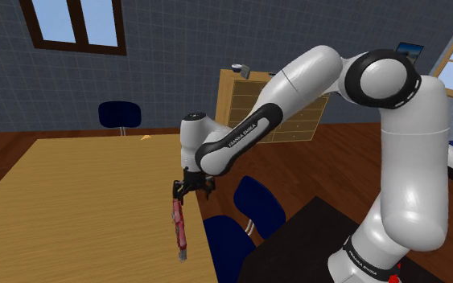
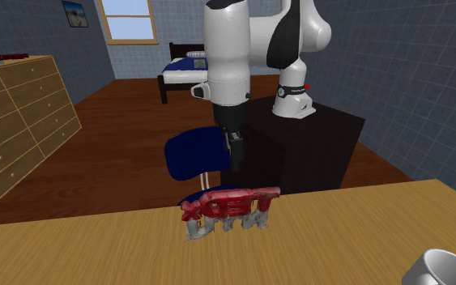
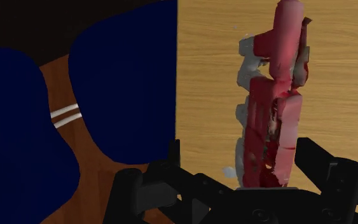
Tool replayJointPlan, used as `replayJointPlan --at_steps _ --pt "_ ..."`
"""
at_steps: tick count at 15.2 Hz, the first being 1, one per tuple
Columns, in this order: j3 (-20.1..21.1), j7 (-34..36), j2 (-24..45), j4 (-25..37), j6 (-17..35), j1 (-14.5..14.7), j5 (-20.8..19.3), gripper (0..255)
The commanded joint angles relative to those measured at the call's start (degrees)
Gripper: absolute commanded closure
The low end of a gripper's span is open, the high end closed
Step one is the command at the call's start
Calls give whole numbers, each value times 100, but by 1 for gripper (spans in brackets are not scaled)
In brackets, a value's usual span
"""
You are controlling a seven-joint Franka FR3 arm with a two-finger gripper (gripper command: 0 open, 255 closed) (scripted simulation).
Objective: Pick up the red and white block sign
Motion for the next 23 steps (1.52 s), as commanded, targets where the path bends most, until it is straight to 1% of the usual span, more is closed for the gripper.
replayJointPlan --at_steps 1,5,14,15,23 --pt "-104 243 474 434 55 189 -136 0" --pt "-289 539 1327 1345 54 504 -269 0" --pt "-436 613 1797 1479 390 616 -409 0" --pt "-434 609 1791 1482 381 613 -406 255" --pt "-434 607 1787 1476 382 609 -406 255"
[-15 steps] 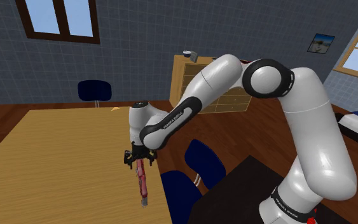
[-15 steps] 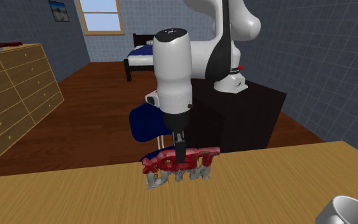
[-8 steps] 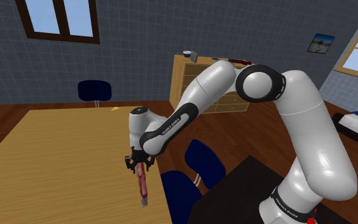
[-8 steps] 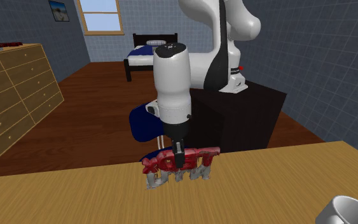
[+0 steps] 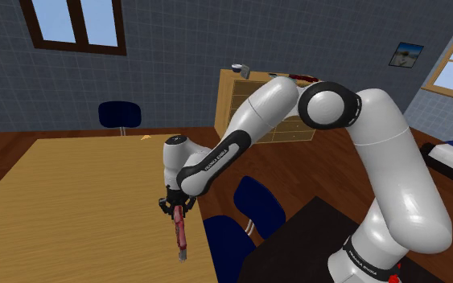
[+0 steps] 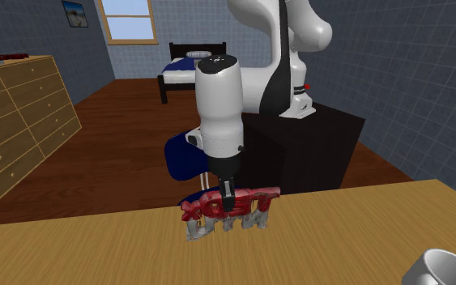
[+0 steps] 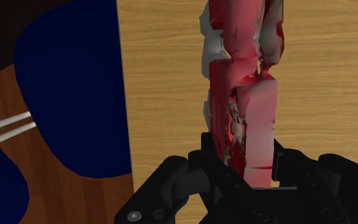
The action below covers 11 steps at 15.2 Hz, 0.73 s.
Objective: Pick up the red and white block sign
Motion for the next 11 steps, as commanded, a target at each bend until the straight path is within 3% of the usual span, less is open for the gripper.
replayJointPlan --at_steps 1,11 --pt "-5 4 12 3 8 5 -5 255" --pt "186 -96 -602 -158 -443 -140 186 255"
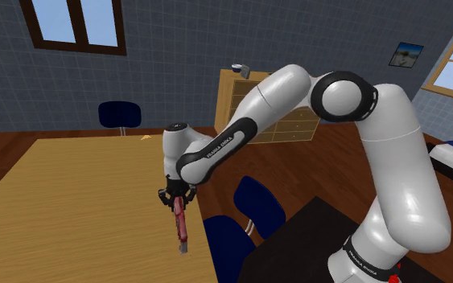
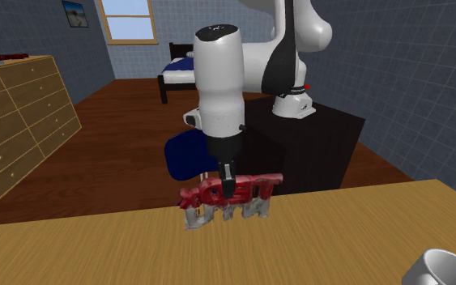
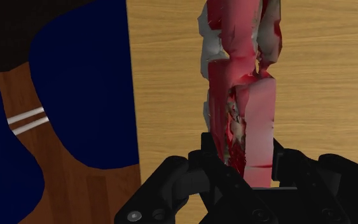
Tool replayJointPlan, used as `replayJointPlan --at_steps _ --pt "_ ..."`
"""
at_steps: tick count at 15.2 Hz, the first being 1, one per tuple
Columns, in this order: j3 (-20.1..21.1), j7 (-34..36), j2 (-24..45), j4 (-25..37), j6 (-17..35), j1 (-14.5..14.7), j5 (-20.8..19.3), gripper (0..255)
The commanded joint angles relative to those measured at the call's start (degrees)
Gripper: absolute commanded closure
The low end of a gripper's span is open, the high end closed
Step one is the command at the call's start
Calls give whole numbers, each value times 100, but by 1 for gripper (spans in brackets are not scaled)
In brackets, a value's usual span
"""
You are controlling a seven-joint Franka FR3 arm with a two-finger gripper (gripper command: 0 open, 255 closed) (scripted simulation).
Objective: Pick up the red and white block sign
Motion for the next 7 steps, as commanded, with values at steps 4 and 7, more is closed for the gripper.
replayJointPlan --at_steps 4,7 --pt "90 -59 -287 -37 -242 -69 103 255" --pt "110 -72 -351 -42 -300 -84 128 255"
